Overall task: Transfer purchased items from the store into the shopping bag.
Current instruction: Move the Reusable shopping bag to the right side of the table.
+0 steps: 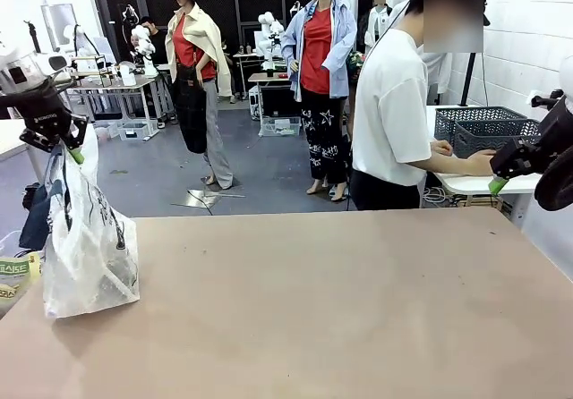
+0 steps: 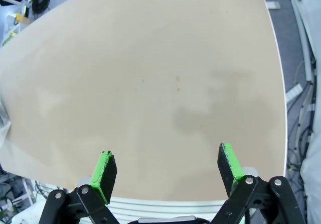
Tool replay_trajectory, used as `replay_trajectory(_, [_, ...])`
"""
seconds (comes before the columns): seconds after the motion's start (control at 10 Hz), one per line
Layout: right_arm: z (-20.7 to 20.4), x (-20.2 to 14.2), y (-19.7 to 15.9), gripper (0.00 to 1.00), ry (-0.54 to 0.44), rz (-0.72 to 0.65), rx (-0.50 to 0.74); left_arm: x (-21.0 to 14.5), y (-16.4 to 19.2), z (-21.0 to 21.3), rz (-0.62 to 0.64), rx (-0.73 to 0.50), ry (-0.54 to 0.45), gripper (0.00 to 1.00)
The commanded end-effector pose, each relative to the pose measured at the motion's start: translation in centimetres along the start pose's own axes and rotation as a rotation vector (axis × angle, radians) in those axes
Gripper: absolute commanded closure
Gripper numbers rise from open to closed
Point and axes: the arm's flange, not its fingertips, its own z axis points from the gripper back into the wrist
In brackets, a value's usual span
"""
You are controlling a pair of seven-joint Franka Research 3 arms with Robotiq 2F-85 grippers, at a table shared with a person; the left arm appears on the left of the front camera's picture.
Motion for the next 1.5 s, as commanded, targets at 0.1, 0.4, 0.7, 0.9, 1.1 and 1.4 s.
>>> replay_trajectory(0.1, [0.0,0.3,0.0,0.00,0.012,0.006,-0.003,-0.7,-1.0,2.7,0.015,-0.059,-0.088,0.21])
replay_trajectory(0.4, [0.0,0.3,0.0,0.00,0.012,0.006,-0.003,-3.2,-5.3,5.4,-0.044,-0.022,-0.208,0.00])
replay_trajectory(0.7, [0.0,0.3,0.0,0.00,0.012,0.006,-0.003,-7.3,-15.2,6.3,-0.192,0.016,-0.267,0.00])
replay_trajectory(0.9, [0.0,0.3,0.0,0.00,0.012,0.006,-0.003,-9.6,-22.8,4.1,-0.318,0.083,-0.239,0.00])
replay_trajectory(1.1, [0.0,0.3,0.0,0.00,0.012,0.006,-0.003,-11.2,-27.8,-0.2,-0.444,0.139,-0.189,0.00])
replay_trajectory(1.4, [0.0,0.3,0.0,0.00,0.012,0.006,-0.003,-13.6,-33.3,-7.7,-0.588,0.192,-0.129,0.00])
